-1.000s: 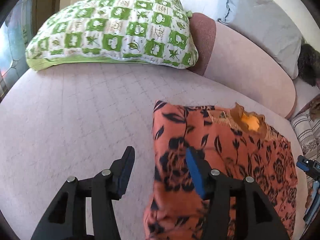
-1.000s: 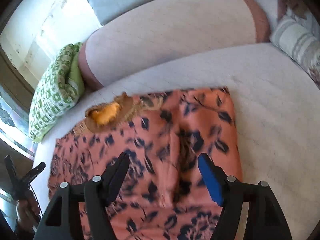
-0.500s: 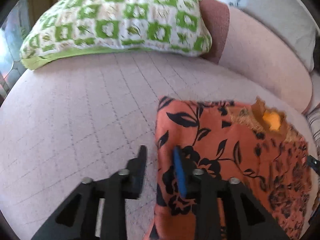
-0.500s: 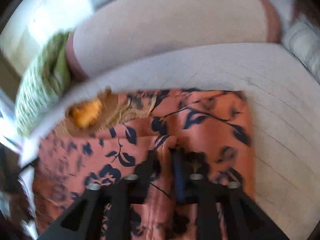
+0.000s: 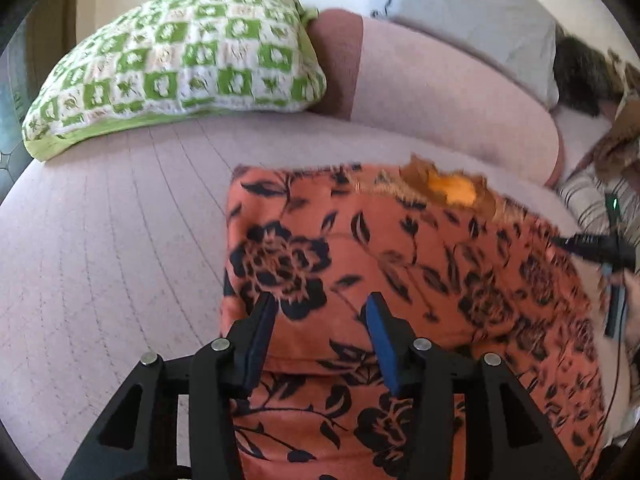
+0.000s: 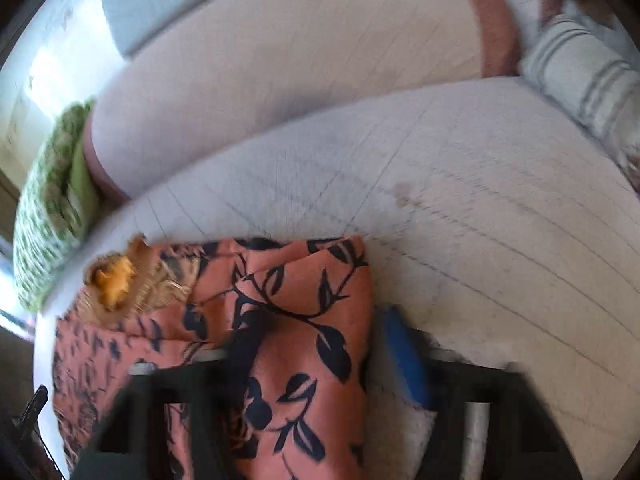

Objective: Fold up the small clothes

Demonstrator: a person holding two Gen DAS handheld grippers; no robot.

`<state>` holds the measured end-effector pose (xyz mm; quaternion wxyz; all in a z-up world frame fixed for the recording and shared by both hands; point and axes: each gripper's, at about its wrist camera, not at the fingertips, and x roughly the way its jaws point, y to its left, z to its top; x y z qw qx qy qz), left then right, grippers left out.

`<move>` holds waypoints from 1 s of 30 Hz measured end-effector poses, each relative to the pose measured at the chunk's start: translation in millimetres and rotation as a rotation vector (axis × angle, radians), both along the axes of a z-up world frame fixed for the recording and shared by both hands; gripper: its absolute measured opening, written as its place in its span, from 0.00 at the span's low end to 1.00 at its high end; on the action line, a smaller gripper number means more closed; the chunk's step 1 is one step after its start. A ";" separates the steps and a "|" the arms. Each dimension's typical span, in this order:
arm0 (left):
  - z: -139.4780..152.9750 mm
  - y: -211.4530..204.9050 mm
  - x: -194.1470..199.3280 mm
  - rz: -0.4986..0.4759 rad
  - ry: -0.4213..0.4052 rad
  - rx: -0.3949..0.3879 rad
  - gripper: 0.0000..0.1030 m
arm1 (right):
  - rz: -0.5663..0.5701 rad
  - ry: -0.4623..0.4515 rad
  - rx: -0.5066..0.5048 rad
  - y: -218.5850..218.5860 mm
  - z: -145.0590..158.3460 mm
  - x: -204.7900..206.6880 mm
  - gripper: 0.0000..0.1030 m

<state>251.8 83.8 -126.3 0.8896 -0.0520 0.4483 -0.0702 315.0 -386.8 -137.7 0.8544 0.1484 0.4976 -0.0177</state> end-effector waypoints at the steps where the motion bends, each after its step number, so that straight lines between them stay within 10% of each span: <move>1: -0.7 -0.7 -5.2 0.001 0.004 -0.002 0.46 | 0.017 -0.010 -0.010 4.0 4.8 0.6 0.10; 4: -11.5 3.5 -1.5 0.021 0.020 -0.009 0.46 | -0.018 -0.029 -0.118 4.4 6.4 -1.5 0.08; 11: 3.9 7.5 -18.3 0.027 0.003 -0.027 0.50 | -0.105 -0.095 0.061 -11.7 28.3 -43.2 0.38; 16: 17.9 11.0 -49.3 0.017 -0.014 -0.042 0.60 | 0.102 -0.114 0.318 14.6 41.5 -95.1 0.41; 17: 17.0 12.7 -56.3 0.022 0.000 -0.050 0.60 | 0.121 -0.047 0.367 14.5 24.7 -95.4 0.61; 18: 16.8 14.2 -60.3 0.030 0.010 -0.058 0.60 | 0.094 0.054 0.354 12.0 2.7 -93.1 0.60; 20: 18.7 20.2 -75.1 0.056 0.041 -0.081 0.60 | -0.090 0.073 0.367 -14.2 -15.8 -104.1 0.09; 22: 27.0 27.0 -95.9 0.067 0.028 -0.091 0.60 | -0.131 0.019 0.393 -15.9 1.7 -120.8 0.13; 24: 31.6 33.2 -114.3 0.088 0.015 -0.103 0.65 | -0.032 -0.023 0.381 -0.8 8.6 -128.0 0.58; 27: 33.3 37.8 -132.2 0.117 0.053 -0.124 0.65 | -0.127 0.099 0.291 1.7 -5.3 -136.1 0.60; 30: 44.6 42.3 -155.0 0.127 0.021 -0.164 0.66 | -0.078 -0.021 0.301 18.2 30.6 -167.5 0.65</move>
